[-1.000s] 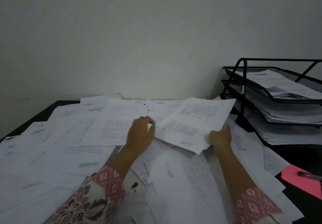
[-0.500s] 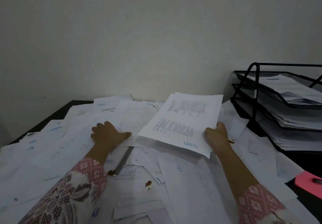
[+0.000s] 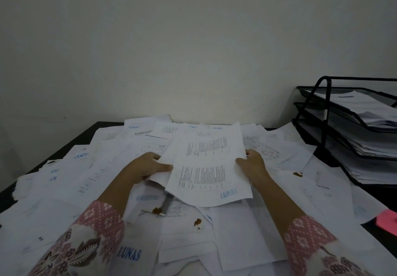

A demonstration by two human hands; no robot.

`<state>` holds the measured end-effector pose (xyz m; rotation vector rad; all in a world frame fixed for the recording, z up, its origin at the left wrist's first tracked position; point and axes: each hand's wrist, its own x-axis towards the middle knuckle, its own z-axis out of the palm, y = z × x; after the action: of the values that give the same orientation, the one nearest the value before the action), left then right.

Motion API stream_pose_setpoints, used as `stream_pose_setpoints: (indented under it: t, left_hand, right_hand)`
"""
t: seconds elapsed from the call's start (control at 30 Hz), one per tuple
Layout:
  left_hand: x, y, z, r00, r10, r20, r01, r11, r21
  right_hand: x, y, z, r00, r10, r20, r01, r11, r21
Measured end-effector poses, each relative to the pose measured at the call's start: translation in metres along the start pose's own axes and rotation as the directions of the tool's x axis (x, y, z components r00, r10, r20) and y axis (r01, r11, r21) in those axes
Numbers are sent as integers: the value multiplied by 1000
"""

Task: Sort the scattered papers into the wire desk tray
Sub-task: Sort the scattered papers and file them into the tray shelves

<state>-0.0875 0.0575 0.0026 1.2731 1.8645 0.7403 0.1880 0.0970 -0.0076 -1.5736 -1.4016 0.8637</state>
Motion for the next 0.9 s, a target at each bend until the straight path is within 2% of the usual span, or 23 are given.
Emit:
stream_pose_setpoints:
  t: [0.13,0.2,0.27,0.43,0.53,0.6,0.7,0.77,0.83,0.9]
  left_hand:
    - [-5,3,3,999,-26,24,29,990,-139]
    - [-8,6,7,995,21,94,-11,994,-106]
    - [-14,6,9,993,51,106,-47,998,-43]
    - [-19,-6,8,978,173,-120,-172,985,21]
    - [-24,-14,5,957,193,-218,-197,980,4]
    - [-28,-17,3,945,198,-260,-206,979,-2]
    - [-30,-19,1,937,194,-291,-213,976,-34]
    - [-32,-19,1,934,189,-302,-211,976,-43]
    - [-33,-20,1,931,179,-318,-207,977,-56]
    - [-34,-21,-1,927,163,-337,-199,977,-75]
  right_hand:
    - [-7,-5,13,996,-49,74,57,993,-104]
    - [-8,-7,19,991,-71,115,88,985,-150]
    - [-11,-9,20,984,-93,153,123,973,-195]
    - [-9,1,-1,974,-172,144,216,891,-400]
    - [-6,7,-23,947,-103,305,265,789,-555]
    - [-9,8,-35,891,-22,453,336,702,-627]
    - [-13,5,-45,854,30,519,398,604,-691]
    - [-11,8,-45,864,43,502,380,598,-705]
    - [-7,13,-43,873,49,484,342,646,-683]
    - [-2,19,-43,893,-16,450,343,670,-658]
